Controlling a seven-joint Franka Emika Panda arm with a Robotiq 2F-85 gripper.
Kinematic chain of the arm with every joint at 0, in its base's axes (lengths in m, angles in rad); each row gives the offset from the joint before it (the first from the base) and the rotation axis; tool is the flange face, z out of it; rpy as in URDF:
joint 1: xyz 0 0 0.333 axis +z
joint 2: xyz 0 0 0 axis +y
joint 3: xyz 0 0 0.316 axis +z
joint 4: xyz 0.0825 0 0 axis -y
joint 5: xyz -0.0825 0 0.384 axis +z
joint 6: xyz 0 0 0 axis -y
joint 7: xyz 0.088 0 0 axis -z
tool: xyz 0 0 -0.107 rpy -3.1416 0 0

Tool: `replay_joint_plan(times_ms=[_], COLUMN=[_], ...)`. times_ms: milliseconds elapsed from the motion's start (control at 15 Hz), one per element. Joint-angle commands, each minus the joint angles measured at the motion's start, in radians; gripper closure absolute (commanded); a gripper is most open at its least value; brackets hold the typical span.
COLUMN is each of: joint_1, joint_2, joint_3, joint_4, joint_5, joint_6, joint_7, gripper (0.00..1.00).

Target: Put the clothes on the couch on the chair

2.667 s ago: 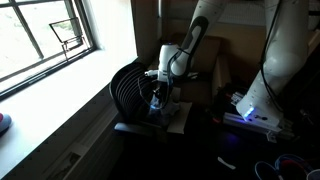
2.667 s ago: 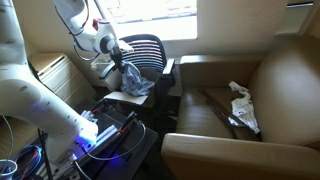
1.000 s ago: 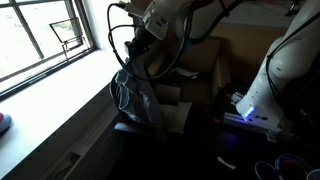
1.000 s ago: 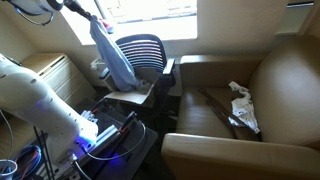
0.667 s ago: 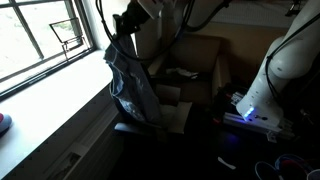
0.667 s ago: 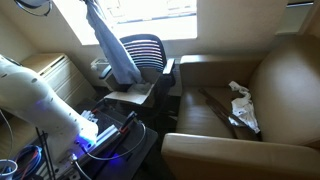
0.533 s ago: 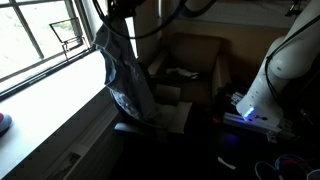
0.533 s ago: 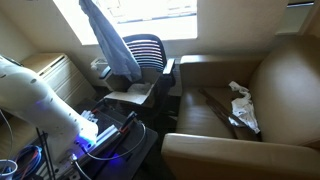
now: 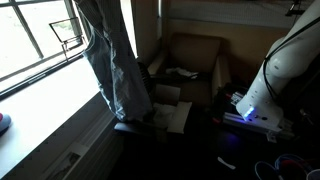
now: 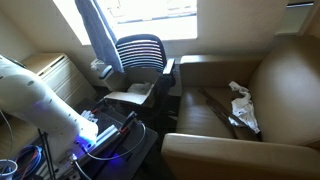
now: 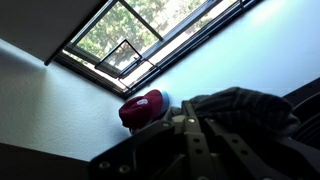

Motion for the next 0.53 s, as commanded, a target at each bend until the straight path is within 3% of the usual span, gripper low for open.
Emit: replay_joint_plan(times_ms=[0, 267, 467], joint_1=[-0.023, -0.164, -0.250], joint_2=[0.073, 0.159, 0.220], joint_3=[0.020, 0.136, 0.173], joint_4=[0.051, 0.308, 0.498], joint_5=[-0.159, -0.397, -0.614], joint_6=[0.176, 0.180, 0.155], joint_7=[0.054, 0.321, 0.553], gripper=[1.00, 1.00, 1.00])
